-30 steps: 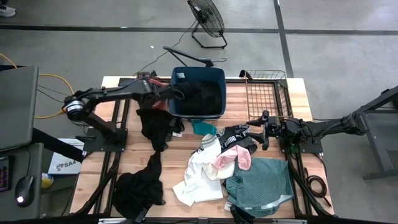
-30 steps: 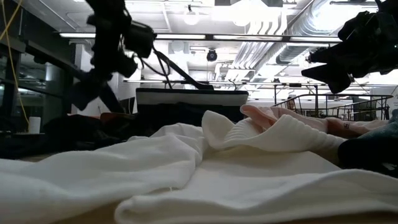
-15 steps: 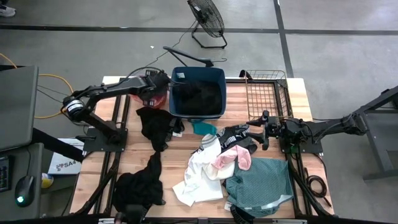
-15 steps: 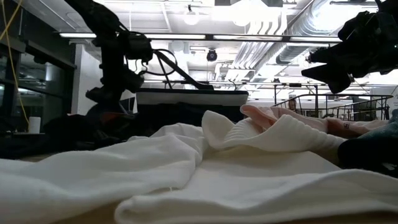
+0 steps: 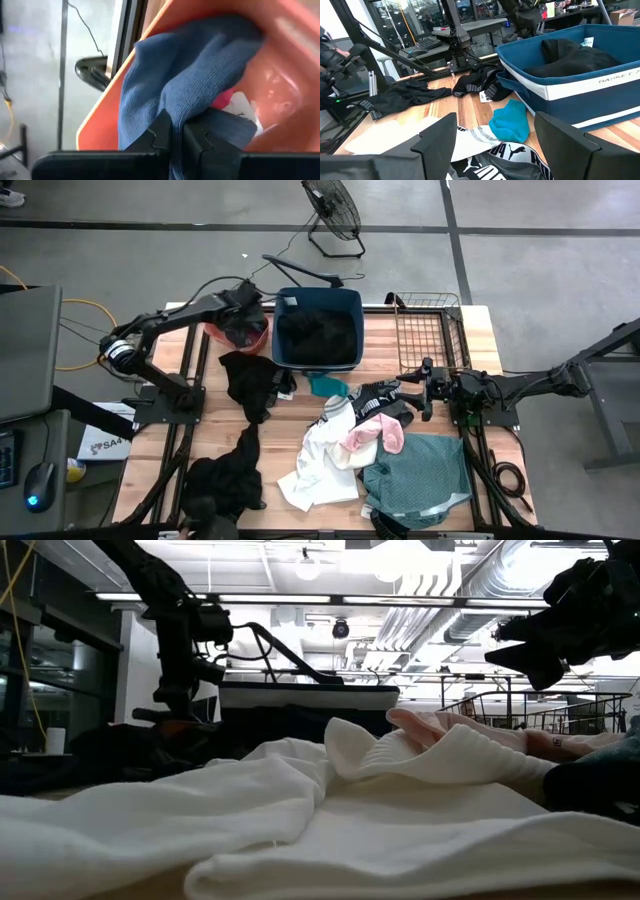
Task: Pick & Place Cloths
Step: Put the dark blue sock into the orange bin
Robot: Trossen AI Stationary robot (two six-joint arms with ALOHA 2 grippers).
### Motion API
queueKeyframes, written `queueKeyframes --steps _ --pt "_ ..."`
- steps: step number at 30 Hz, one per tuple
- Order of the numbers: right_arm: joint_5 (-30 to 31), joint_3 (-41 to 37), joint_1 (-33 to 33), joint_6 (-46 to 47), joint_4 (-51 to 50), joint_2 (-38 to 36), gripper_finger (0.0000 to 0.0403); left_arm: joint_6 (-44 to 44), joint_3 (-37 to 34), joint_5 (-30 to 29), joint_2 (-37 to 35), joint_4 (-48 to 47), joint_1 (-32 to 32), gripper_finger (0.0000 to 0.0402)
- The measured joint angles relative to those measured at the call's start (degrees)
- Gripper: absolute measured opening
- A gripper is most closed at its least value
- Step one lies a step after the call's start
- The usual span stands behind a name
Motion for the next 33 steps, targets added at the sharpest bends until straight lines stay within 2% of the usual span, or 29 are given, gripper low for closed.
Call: queueKeyframes --steps 11,17,29,33 --pt "0.00 -0.01 0.01 0.00 0.01 0.00 0.0259 -4.54 0.00 4.85 0.00 1.48 5.18 0.0008" --pt "0.00 -0.01 0.00 0.00 0.01 0.00 0.0259 -5.50 0.00 4.84 0.28 1.82 5.12 0.0008" --pt "0.00 0.01 0.02 0.00 0.01 0.00 0.0259 -11.26 0.04 4.46 7.69 4.04 5.04 0.0008" --pt "0.00 -0.01 0.02 0.00 0.00 -0.01 0.0259 -14.06 0.04 2.98 7.76 3.86 5.03 0.0032"
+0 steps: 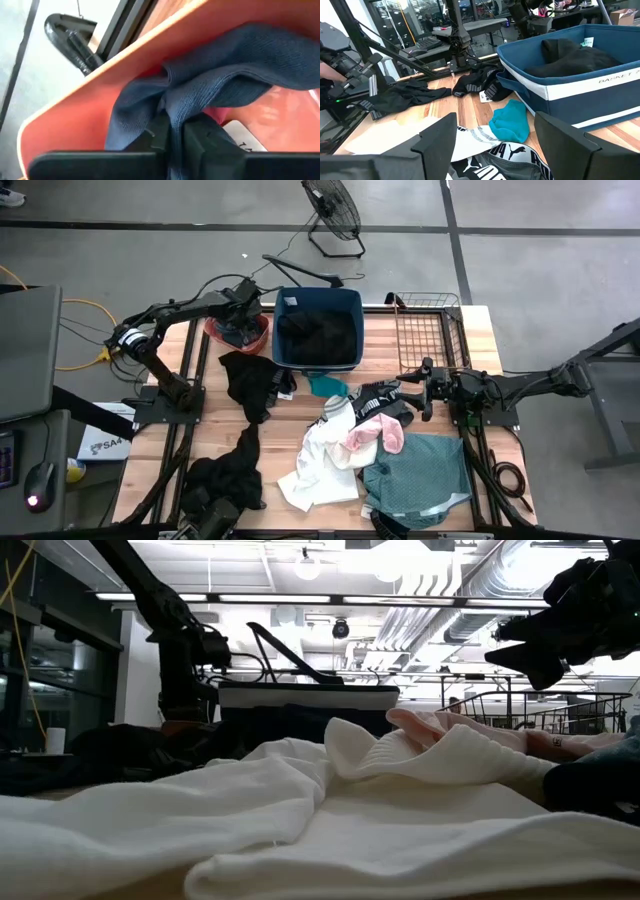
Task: Pick & Place Cloths
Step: Put the dark blue sock into the orange bin, then put the blue sock into the orange bin
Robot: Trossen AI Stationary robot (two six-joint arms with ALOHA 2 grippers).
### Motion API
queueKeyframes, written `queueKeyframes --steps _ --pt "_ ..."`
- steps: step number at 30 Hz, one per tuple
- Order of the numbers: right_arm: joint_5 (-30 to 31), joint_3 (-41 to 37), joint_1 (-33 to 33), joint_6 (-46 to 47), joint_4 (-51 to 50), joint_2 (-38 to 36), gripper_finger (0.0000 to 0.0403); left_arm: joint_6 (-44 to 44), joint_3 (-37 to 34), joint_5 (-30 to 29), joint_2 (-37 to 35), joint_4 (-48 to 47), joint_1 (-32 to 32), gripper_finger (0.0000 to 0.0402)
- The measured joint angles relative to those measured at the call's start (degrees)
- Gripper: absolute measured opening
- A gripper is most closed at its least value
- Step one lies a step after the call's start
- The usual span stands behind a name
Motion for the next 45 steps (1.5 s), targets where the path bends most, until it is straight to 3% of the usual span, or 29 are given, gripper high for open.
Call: queueKeyframes --steps 10,14,22,27,35,45 --pt "0.00 0.00 -0.02 0.00 0.00 0.01 0.0259 -1.06 1.97 0.05 -0.48 -6.94 0.00 0.0246" --pt "0.00 0.01 0.00 0.00 -0.01 0.01 0.0259 -3.40 5.23 -0.25 -0.48 -13.05 0.00 0.0296" --pt "0.00 0.00 -0.02 -0.02 0.00 -0.01 0.0259 -7.59 11.95 -0.28 -0.50 -22.42 -0.02 0.0309" --pt "0.00 0.00 0.00 -0.01 0.00 -0.01 0.0259 -11.61 15.46 2.59 -0.78 -28.60 -0.02 0.0309" --pt "0.00 0.00 -0.01 0.00 0.00 -0.01 0.0259 -15.42 15.82 4.15 -7.50 -31.75 -2.96 0.0310" --pt "0.01 0.00 -0.01 -0.01 -0.01 -0.01 0.0259 -22.85 15.82 3.58 -16.71 -29.40 -18.01 0.0310"
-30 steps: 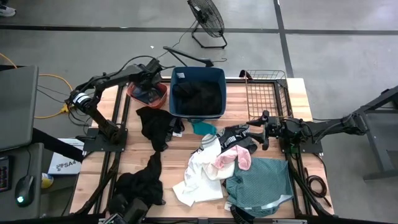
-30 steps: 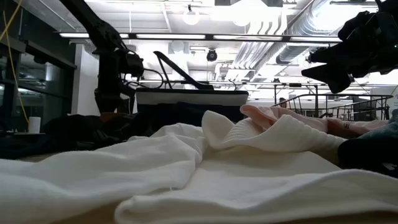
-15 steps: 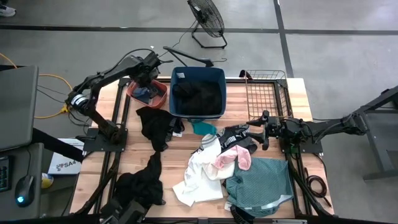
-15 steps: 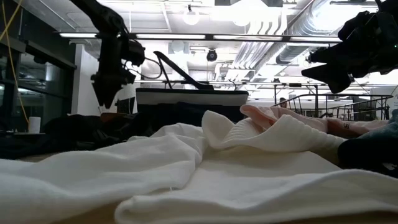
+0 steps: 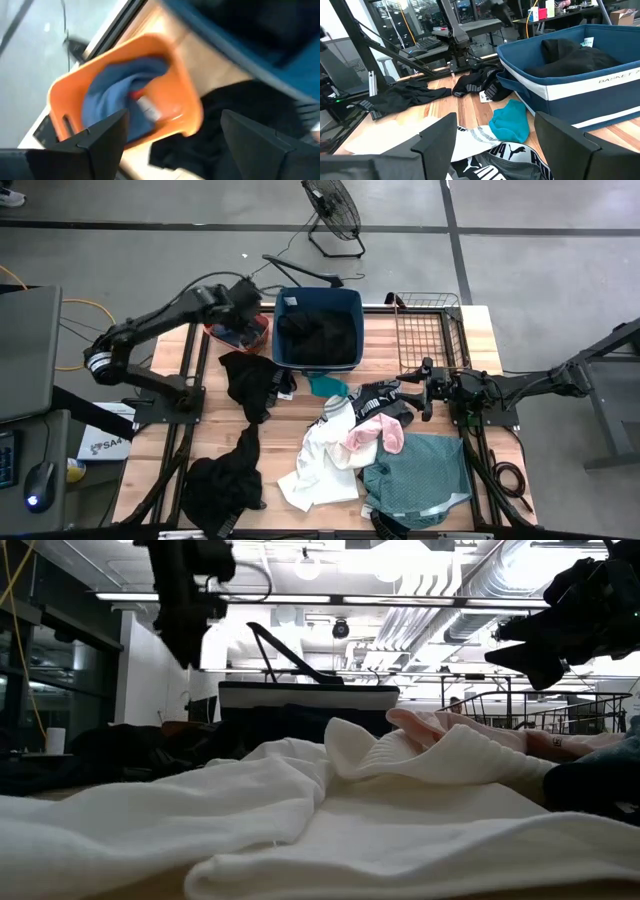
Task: Pick & Place Cloths
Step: Put the blue sock into the orange bin
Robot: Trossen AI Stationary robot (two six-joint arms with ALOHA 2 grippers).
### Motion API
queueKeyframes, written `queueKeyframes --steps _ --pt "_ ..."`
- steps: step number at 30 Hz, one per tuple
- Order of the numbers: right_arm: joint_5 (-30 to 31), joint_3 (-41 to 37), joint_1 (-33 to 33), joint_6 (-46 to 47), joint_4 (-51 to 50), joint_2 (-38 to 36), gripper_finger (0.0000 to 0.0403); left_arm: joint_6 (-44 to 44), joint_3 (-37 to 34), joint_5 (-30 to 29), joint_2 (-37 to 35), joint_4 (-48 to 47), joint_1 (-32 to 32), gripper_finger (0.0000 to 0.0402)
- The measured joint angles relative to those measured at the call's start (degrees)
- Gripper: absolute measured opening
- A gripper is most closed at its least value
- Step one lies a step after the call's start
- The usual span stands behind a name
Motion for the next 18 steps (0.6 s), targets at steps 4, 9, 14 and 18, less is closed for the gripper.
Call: queueKeyframes --steps 4,9,14,18 --pt "-0.01 0.02 0.01 0.01 0.02 0.00 0.0259 -2.79 -0.02 -0.28 -0.29 2.96 -8.08 0.0310" --pt "0.00 0.01 0.00 0.01 0.00 0.00 0.0259 -6.10 -0.03 -3.37 0.90 8.50 -18.15 0.0310" --pt "0.00 0.00 0.01 0.01 0.01 0.00 0.0259 -7.08 -0.07 -5.99 3.15 14.60 -27.11 0.0310" --pt "-0.01 0.00 0.01 0.01 0.00 0.00 0.0259 -6.24 -0.07 -8.07 6.56 18.74 -32.16 0.0310"
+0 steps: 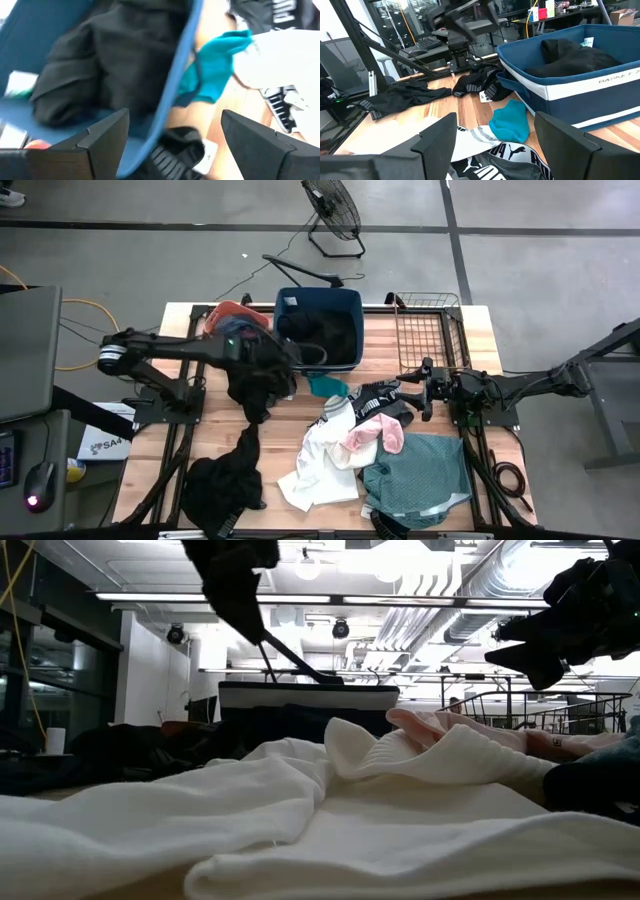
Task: Pick & Place Cloths
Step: Put the blue sock into the orange bin
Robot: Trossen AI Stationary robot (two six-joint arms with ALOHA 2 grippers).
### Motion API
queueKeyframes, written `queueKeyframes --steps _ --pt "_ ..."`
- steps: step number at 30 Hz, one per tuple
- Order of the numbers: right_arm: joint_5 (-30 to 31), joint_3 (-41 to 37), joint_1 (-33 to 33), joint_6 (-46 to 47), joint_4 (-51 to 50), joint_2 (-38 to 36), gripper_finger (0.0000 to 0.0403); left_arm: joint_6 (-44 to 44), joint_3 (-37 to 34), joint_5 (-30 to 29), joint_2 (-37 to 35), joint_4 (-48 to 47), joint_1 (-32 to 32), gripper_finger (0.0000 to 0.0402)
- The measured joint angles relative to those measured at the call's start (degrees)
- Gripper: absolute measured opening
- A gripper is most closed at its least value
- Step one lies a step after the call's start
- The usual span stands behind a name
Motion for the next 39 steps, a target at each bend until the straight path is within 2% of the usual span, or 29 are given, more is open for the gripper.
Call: queueKeyframes --steps 10,17,21,27,32,39 --pt "0.00 0.00 0.00 0.00 0.02 0.00 0.0259 11.85 0.00 -0.31 10.73 15.04 -3.98 0.0310" --pt "0.00 0.01 -0.01 -0.01 0.02 0.02 0.0259 21.03 -0.01 5.63 19.55 28.14 -4.36 0.0310" --pt "0.00 0.00 0.00 0.00 -0.38 0.11 0.0259 26.09 0.10 6.45 23.89 33.69 -4.36 0.0310" --pt "0.01 0.02 -0.02 -0.02 0.19 1.04 0.0259 29.66 -0.16 6.38 27.56 37.07 -4.22 0.0310" --pt "0.01 0.00 -0.01 -0.18 -0.21 1.49 0.0259 31.28 -0.11 3.67 29.97 40.22 -4.24 0.0307" --pt "-0.01 0.02 0.00 -0.03 -0.23 1.52 0.0259 32.65 0.13 2.13 31.51 41.63 -4.06 0.0256"
